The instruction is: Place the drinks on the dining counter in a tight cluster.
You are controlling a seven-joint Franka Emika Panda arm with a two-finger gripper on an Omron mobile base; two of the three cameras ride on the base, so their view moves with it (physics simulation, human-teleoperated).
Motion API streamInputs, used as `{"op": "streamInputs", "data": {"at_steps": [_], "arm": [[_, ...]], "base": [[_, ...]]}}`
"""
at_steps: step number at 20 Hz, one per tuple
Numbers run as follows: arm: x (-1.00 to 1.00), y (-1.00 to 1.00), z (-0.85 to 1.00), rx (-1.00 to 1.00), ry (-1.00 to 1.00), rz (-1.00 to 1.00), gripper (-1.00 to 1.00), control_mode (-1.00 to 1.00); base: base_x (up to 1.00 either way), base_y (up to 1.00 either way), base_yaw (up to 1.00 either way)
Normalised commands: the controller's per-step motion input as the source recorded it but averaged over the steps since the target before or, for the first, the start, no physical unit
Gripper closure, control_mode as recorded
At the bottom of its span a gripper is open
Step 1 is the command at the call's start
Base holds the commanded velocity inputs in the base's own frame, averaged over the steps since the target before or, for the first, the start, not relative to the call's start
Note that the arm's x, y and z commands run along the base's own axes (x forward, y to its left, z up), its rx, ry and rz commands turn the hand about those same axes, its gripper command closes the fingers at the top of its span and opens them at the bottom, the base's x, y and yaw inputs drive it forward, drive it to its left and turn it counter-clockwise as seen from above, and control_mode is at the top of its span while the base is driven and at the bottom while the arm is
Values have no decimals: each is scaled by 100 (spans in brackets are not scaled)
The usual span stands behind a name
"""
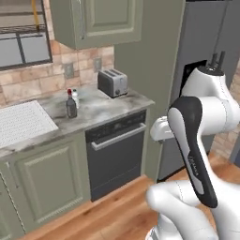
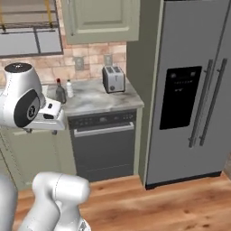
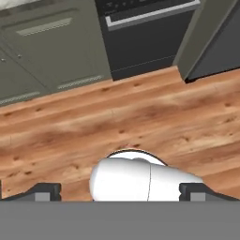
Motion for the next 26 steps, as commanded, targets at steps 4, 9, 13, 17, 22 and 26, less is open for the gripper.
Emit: {"op": "streamInputs", "data": {"at_steps": [4,9,13,17,22,26], "arm": [[0,0,0,0,0,0,-100,100],[0,0,0,0,0,0,-100,100],[0,0,0,0,0,0,-100,100],[0,0,0,0,0,0,-100,100],[0,0,0,0,0,0,-100,100],[0,0,0,0,0,0,-100,100]], "base": [[79,87,-33],[68,87,-38],[16,96,-38],[0,84,-14],[12,20,0],[67,14,0]]}}
